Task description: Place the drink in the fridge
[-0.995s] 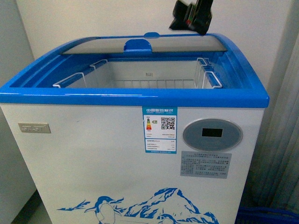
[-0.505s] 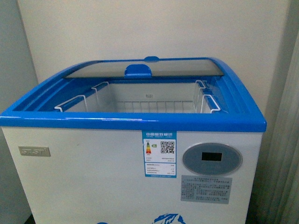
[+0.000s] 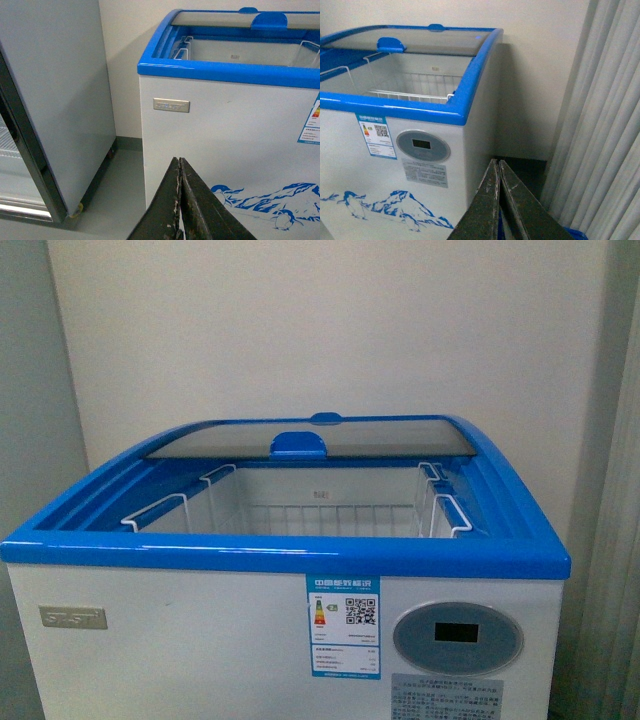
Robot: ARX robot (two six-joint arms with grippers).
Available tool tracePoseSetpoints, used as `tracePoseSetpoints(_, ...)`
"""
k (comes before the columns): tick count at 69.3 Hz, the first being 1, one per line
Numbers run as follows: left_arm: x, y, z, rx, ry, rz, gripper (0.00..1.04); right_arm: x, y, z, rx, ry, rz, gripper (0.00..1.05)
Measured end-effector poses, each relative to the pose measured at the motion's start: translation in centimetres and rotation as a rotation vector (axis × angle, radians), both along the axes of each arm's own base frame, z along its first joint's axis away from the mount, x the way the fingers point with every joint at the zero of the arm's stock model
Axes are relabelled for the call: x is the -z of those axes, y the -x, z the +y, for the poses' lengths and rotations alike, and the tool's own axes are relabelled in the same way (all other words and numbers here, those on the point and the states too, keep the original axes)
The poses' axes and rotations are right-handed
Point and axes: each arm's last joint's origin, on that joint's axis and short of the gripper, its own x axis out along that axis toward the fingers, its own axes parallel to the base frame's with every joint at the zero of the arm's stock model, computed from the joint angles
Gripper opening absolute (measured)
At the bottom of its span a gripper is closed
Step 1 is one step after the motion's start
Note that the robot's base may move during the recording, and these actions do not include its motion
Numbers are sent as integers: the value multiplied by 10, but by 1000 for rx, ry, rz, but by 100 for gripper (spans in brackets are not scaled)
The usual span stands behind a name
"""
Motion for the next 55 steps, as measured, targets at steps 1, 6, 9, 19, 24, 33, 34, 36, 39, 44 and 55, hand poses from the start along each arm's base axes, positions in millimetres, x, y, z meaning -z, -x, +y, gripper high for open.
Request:
tracePoseSetpoints(1, 0, 0, 0, 0, 0, 0, 3, 2, 0, 0, -1, 0, 2, 3)
tracePoseSetpoints(6, 0, 0, 0, 0, 0, 0, 3, 11, 0, 0, 0, 0, 5, 3)
tracePoseSetpoints(9, 0, 0, 0, 0, 0, 0, 3, 15, 0, 0, 0, 0, 4, 3)
tracePoseSetpoints(19, 0, 0, 0, 0, 0, 0, 3, 24, 0, 0, 0, 0, 3, 3)
tracePoseSetpoints(24, 0, 0, 0, 0, 0, 0, 3, 29, 0, 0, 0, 0, 2, 3)
tracePoseSetpoints(33, 0, 0, 0, 0, 0, 0, 3, 35, 0, 0, 0, 0, 6, 3)
tracePoseSetpoints(34, 0, 0, 0, 0, 0, 0, 3, 36, 0, 0, 0, 0, 5, 3)
tracePoseSetpoints(36, 0, 0, 0, 0, 0, 0, 3, 38, 0, 0, 0, 0, 5, 3)
tracePoseSetpoints(39, 0, 0, 0, 0, 0, 0, 3, 39, 0, 0, 0, 0, 4, 3)
tracePoseSetpoints(44, 0, 0, 0, 0, 0, 0, 3, 41, 0, 0, 0, 0, 3, 3)
tracePoseSetpoints(55, 0, 0, 0, 0, 0, 0, 3, 45, 0, 0, 0, 0, 1, 3)
